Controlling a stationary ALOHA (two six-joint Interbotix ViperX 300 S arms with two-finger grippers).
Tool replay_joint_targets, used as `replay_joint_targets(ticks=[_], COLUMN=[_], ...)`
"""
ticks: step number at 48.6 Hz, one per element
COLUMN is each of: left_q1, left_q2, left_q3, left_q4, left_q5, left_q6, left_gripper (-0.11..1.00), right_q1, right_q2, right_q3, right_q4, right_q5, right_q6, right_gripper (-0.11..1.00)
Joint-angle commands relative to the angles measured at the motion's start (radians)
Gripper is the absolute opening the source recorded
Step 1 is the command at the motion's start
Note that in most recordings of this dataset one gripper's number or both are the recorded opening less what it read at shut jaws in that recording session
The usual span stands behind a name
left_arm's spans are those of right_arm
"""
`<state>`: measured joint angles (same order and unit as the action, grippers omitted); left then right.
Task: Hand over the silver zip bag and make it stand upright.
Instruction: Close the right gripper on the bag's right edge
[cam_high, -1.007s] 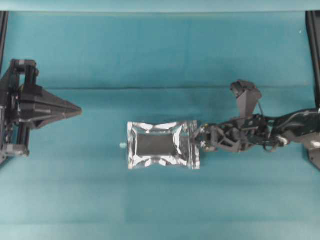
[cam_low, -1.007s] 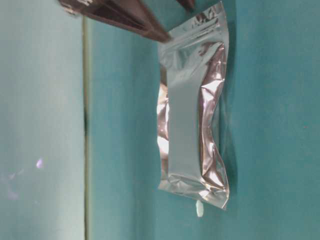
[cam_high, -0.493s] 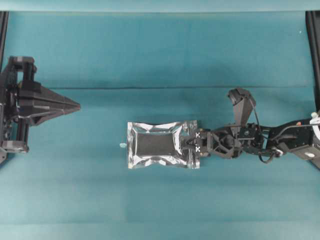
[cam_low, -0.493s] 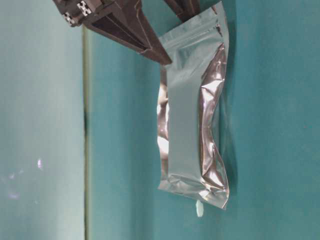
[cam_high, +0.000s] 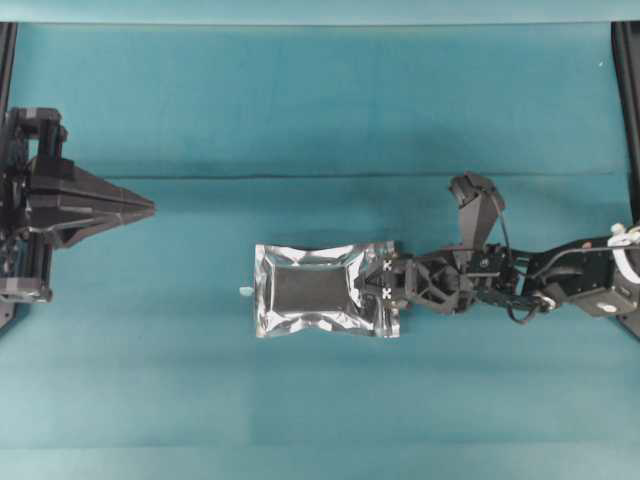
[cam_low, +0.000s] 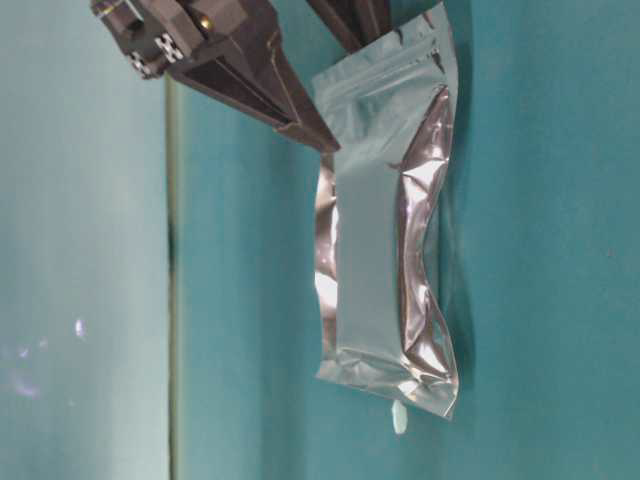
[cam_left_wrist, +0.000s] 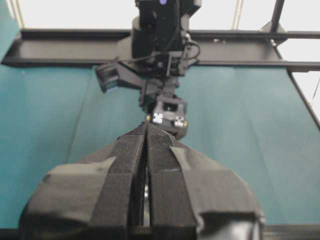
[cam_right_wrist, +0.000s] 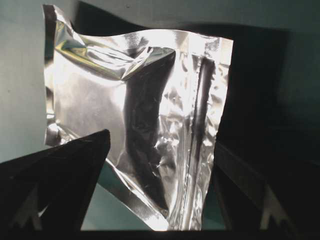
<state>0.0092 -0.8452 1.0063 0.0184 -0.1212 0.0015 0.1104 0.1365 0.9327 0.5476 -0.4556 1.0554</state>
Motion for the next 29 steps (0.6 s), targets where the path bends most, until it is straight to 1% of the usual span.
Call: replay_joint_targets(ticks=[1, 8, 29], left_q1=[0.002, 0.002, 0.002], left_q2=[0.002, 0.002, 0.002], left_q3=[-0.018, -0.018, -0.017], left_q4=[0.002, 0.002, 0.002], left_q5=[-0.005, -0.005, -0.005], left_q6=[-0.002, -0.002, -0.005], left_gripper=[0.0, 0.0, 0.0], right_q1=[-0.002, -0.002, -0.003], right_q2=[0.005, 0.015, 0.021], right_q3=[-0.017, -0.021, -0.026], right_q4=[-0.002, -0.002, -0.002], right_q5=[-0.014, -0.031, -0.031], right_q6=[0.0, 0.002, 0.0], right_gripper=[0.91, 0.91, 0.91])
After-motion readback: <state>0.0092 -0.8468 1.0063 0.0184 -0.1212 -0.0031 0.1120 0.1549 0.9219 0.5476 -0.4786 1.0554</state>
